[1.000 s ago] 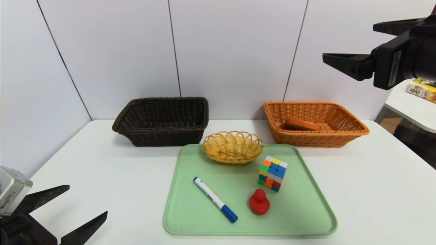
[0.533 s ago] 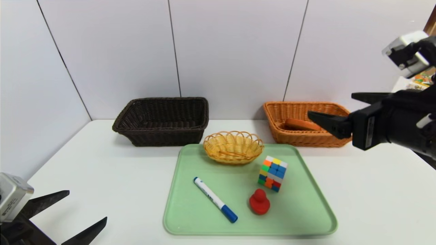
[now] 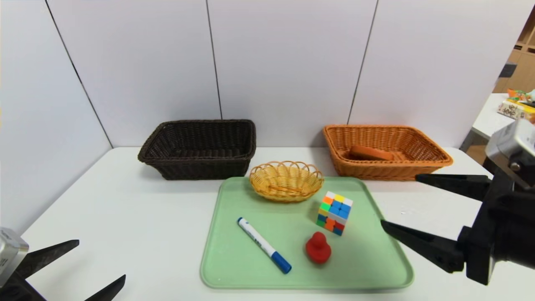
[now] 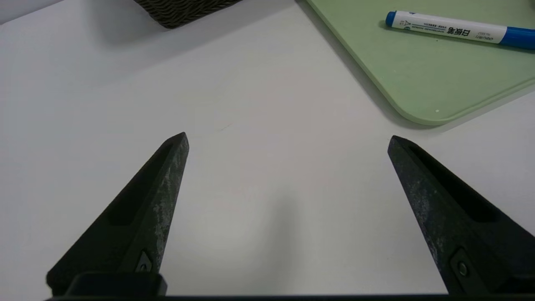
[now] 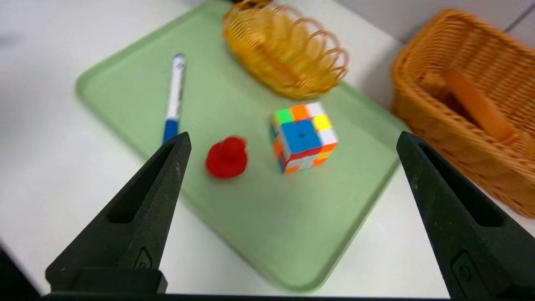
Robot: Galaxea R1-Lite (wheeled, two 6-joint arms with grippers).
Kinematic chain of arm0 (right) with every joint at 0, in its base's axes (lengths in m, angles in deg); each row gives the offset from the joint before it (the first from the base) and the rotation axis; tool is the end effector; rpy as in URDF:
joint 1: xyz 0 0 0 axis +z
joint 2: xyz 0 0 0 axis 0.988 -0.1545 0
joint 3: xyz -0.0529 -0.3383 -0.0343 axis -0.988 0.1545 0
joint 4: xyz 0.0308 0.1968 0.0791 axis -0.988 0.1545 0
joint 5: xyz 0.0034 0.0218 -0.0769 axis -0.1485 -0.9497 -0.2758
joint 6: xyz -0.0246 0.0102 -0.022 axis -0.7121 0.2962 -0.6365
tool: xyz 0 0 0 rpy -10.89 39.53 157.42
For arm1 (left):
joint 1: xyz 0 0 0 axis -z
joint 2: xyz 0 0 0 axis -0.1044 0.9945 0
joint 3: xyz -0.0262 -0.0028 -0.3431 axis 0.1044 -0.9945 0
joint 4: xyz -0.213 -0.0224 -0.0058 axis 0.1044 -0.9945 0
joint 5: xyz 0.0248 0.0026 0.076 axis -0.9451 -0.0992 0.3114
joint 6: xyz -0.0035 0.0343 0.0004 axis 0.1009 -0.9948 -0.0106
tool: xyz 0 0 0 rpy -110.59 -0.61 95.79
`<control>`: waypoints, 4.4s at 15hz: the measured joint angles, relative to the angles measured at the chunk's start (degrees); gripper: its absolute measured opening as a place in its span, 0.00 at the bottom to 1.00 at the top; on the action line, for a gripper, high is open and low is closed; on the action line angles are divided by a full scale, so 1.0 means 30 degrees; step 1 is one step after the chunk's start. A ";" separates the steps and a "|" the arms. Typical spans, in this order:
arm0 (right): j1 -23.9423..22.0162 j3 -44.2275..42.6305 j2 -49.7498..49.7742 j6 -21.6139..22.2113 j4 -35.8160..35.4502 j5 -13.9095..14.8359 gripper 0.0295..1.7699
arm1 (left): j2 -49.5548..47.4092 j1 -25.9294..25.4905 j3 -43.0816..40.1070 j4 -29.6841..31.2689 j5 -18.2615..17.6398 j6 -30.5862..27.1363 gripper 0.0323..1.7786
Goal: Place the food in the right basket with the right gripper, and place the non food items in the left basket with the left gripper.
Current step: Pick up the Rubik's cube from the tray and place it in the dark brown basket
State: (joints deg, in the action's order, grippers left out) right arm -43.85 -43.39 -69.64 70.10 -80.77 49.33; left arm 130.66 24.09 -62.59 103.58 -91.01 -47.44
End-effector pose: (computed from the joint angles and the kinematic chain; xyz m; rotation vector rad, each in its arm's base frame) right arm 0.1359 0.1027 0.2537 -0.2771 0.2722 0.6578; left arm 0.0716 -0.0246 0.1651 0.1939 0.2829 -0.3649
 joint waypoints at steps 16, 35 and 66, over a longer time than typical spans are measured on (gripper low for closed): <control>-0.2060 -1.5462 -0.5616 -0.2442 2.3406 -0.0520 0.96 | -0.1057 0.0008 -0.0305 -0.0065 -0.0093 0.0016 0.95; -0.2076 -2.4515 -1.6953 -0.2597 2.5779 -0.0471 0.96 | -0.1248 0.0000 -0.0549 -0.0130 -0.0146 -0.0037 0.95; -0.2885 -2.4487 -1.9891 -0.7891 2.4206 -0.1898 0.96 | -0.1605 0.0000 -0.0809 -0.0110 -0.0122 -0.0008 0.95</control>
State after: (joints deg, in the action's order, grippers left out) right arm -52.50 -116.85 -129.31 46.42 -8.15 43.63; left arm 125.84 24.09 -65.02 103.25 -91.37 -47.46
